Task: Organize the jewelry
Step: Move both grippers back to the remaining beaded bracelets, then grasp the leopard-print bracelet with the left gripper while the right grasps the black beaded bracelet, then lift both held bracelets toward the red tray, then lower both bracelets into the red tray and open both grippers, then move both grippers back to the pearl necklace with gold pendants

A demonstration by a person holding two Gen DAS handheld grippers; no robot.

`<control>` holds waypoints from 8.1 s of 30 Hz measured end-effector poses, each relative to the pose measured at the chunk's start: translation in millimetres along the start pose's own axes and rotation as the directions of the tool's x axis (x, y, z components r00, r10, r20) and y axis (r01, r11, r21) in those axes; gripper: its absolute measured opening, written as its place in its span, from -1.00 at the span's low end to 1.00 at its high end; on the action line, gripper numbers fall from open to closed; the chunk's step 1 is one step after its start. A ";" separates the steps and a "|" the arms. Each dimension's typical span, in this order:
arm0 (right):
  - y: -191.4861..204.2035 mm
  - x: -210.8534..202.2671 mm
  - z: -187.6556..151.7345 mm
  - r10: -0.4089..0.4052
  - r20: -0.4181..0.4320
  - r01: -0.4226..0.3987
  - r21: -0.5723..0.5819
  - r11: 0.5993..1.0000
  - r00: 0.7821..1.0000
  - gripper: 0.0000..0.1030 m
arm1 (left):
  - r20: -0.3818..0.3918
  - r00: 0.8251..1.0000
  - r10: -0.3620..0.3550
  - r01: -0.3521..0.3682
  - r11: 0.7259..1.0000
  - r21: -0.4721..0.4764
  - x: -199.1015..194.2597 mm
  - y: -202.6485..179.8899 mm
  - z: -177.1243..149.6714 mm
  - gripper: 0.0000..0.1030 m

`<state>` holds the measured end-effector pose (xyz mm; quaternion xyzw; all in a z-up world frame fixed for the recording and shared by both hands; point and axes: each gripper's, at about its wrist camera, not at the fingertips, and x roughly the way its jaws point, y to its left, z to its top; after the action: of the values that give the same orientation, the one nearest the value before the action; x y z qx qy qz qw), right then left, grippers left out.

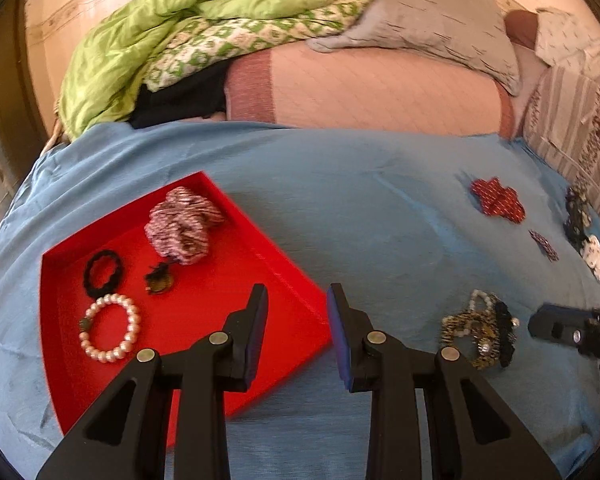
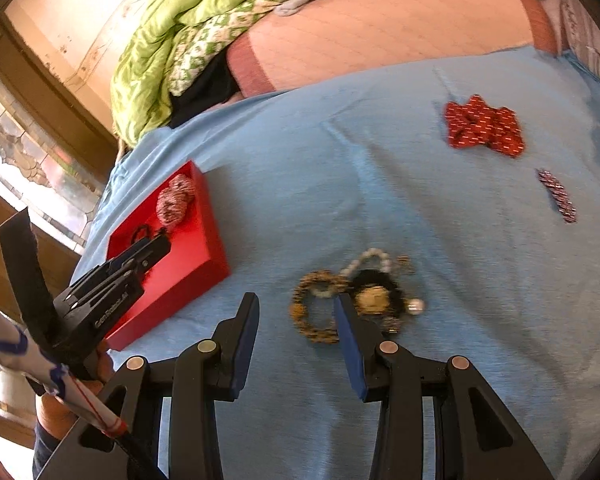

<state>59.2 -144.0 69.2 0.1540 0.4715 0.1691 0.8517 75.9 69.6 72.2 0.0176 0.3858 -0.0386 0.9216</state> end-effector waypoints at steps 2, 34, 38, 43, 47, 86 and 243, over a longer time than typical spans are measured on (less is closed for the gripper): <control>-11.6 -2.9 0.9 -0.019 0.004 0.019 0.021 1.000 1.000 -0.18 | -0.007 1.000 -0.023 0.023 0.999 0.027 1.3 -10.1 -1.2 -0.44; -36.6 -5.0 -0.4 -0.010 -0.019 0.010 0.048 0.999 1.000 -0.18 | 0.003 0.954 -0.300 0.299 0.951 0.079 -2.5 -54.7 1.9 -0.76; -21.2 5.0 -3.7 -0.008 -0.036 0.007 -0.022 1.000 0.999 -0.18 | 0.025 0.957 -0.288 0.286 0.956 0.058 -7.0 -41.7 6.7 -0.76; 0.9 27.0 -12.8 -0.047 -0.073 0.037 -0.132 0.991 0.996 -0.18 | 0.019 0.960 -0.281 0.279 0.959 0.055 -6.5 -38.9 6.9 -0.76; 9.9 45.9 -14.6 -0.136 -0.071 0.120 -0.202 0.972 0.988 -0.41 | 0.010 0.959 -0.283 0.281 0.957 0.070 -6.3 -39.9 4.6 -0.76; 51.4 14.6 3.5 0.037 0.088 -0.021 -0.173 0.985 0.995 -0.82 | 0.067 0.970 -0.235 0.237 0.971 -0.015 -20.8 9.2 3.7 -0.76; -60.7 -3.9 1.3 -0.097 0.051 0.092 0.085 0.992 0.994 -0.76 | -0.105 0.971 -0.215 0.220 0.975 0.036 -5.2 -84.2 -72.4 0.31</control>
<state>67.0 -200.2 47.3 0.1710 0.4614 0.1046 0.8642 13.8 -9.4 24.8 -0.0012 0.4304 -0.1476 0.8905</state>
